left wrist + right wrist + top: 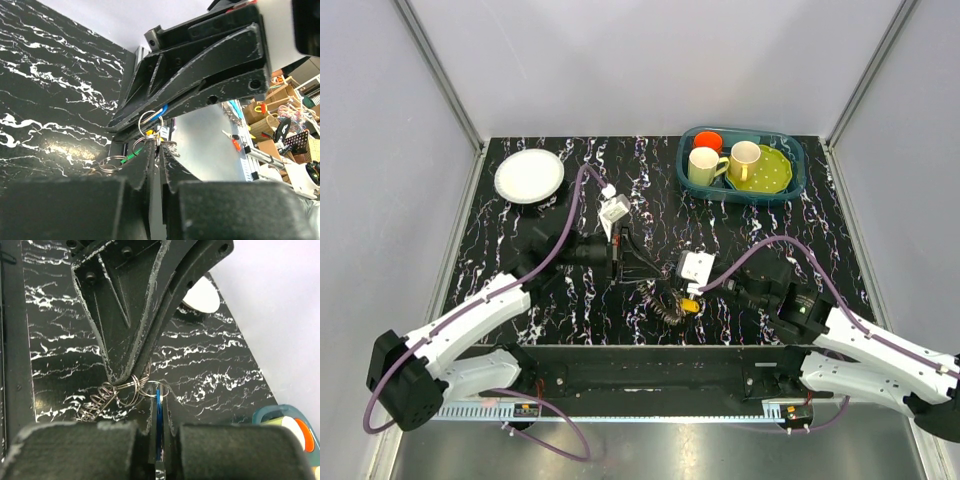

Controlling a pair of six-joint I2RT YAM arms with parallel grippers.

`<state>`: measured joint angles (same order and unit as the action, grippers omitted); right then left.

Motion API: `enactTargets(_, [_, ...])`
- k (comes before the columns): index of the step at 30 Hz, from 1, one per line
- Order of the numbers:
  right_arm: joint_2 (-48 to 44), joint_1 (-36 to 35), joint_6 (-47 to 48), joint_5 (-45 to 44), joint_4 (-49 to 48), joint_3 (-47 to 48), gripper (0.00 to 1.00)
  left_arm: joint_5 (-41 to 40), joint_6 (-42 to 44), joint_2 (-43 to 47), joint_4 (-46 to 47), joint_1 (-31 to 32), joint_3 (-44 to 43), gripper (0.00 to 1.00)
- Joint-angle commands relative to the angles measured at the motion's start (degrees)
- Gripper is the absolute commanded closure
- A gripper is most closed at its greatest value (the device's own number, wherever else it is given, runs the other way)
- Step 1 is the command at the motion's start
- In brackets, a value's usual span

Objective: Remove the keys from the keyring

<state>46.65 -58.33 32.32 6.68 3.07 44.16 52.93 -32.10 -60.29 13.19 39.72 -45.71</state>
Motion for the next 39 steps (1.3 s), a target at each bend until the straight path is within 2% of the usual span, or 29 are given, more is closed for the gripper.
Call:
enactTargets(1, [-0.2, 0.5, -1.3, -0.1, 2.0, 4.6, 1.0, -1.3, 3.8, -2.5, -3.1, 0.3, -3.9, 0.9])
enactTargets(3, [0.1, 0.5, -3.5, -0.5, 3.2, 5.2, 1.0, -2.8, 5.6, -3.1, -5.3, 0.2, -4.9, 0.82])
enactTargets(4, [0.3, 0.5, -4.3, -0.9, 3.6, 5.5, 1.0, -3.4, 6.3, -3.3, -6.2, 0.1, -5.7, 0.71])
enactTargets(5, [0.5, 0.5, -5.7, -0.9, 4.6, 5.9, 1.0, -4.2, 6.7, -3.3, -6.9, 0.1, -5.9, 0.65])
enactTargets(8, [1.1, 0.5, -8.7, -1.0, 6.4, 6.1, 1.0, -6.2, 7.7, -3.3, -8.4, -0.7, -6.4, 0.53])
enactTargets(11, [2.0, 0.5, -12.4, -1.1, 9.0, 6.3, 1.0, -7.7, 8.2, -2.7, -9.5, -2.2, -6.6, 0.49])
enactTargets(14, [3.4, 0.5, -16.6, -2.2, 12.4, 7.7, 1.0, -11.1, 8.5, -1.6, -10.6, -4.2, -6.4, 0.46])
enactTargets(20, [5.9, 0.5, -23.8, -3.0, 16.4, 10.3, 1.0, -24.0, 11.7, 3.6, -13.0, -5.3, -3.6, 0.44])
enactTargets(25, [11.7, 0.5, -32.0, -4.7, 22.4, 15.8, 1.0, -27.1, 13.5, 8.4, -16.3, -5.3, -1.6, 0.44])
enactTargets(26, [13.1, 0.5, -36.3, -4.7, 25.7, 17.0, 1.0, -28.2, 13.6, 9.2, -17.0, -5.2, -1.5, 0.44])
enactTargets(31, [19.1, 0.5, -42.4, -2.2, 32.0, 20.4, 1.0, -27.4, 11.3, 14.1, -16.9, -5.3, 1.0, 0.43])
enactTargets(35, [20.8, 0.5, -45.2, -1.8, 34.1, 22.3, 1.0, -22.0, 4.8, 18.6, -10.1, -5.3, 7.1, 0.44])
enactTargets(39, [24.1, 0.5, -48.0, 1.3, 36.4, 26.1, 1.0, -22.5, 1.8, 22.9, -9.3, -5.3, 10.7, 0.44])
